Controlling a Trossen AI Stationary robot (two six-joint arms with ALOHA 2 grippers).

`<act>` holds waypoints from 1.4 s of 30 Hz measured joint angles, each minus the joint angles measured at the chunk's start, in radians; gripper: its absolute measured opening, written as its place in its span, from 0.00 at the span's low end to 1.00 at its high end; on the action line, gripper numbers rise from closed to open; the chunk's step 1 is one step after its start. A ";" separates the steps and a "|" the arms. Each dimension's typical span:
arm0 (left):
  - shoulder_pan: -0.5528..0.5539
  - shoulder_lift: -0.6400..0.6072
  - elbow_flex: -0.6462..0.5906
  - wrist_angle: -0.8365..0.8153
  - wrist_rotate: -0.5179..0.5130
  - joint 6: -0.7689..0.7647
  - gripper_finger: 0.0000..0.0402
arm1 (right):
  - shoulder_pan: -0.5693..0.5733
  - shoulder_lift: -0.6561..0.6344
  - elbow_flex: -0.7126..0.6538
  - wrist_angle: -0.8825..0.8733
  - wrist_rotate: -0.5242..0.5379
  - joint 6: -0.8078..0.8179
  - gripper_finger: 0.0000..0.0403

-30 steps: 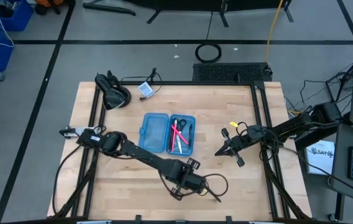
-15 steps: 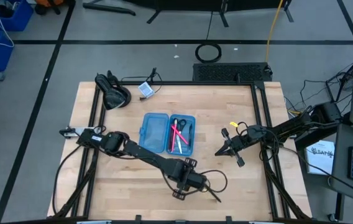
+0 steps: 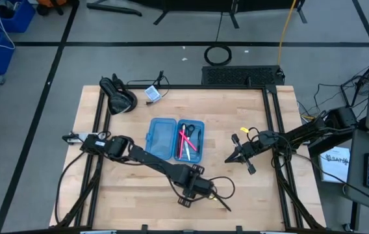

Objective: Pick & place school supplies into a supply box
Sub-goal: Put the yellow pen into the blue supply box

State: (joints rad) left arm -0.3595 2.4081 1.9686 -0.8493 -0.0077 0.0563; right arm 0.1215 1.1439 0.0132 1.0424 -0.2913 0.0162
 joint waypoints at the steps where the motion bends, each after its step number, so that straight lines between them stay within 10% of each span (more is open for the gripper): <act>1: 0.000 -0.001 -0.015 0.011 0.000 0.010 0.37 | 0.000 0.000 0.000 0.000 0.000 0.000 0.00; 10: -0.016 0.000 -0.066 0.019 -0.021 0.087 0.11 | 0.000 0.000 0.000 0.000 0.000 -0.001 0.00; 42: -0.036 -0.067 -0.071 -0.031 -0.149 0.054 0.11 | 0.000 0.000 0.000 -0.001 0.000 -0.001 0.00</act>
State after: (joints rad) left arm -0.3960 2.3415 1.8976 -0.8798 -0.1564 0.1101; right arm 0.1215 1.1435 0.0134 1.0418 -0.2913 0.0149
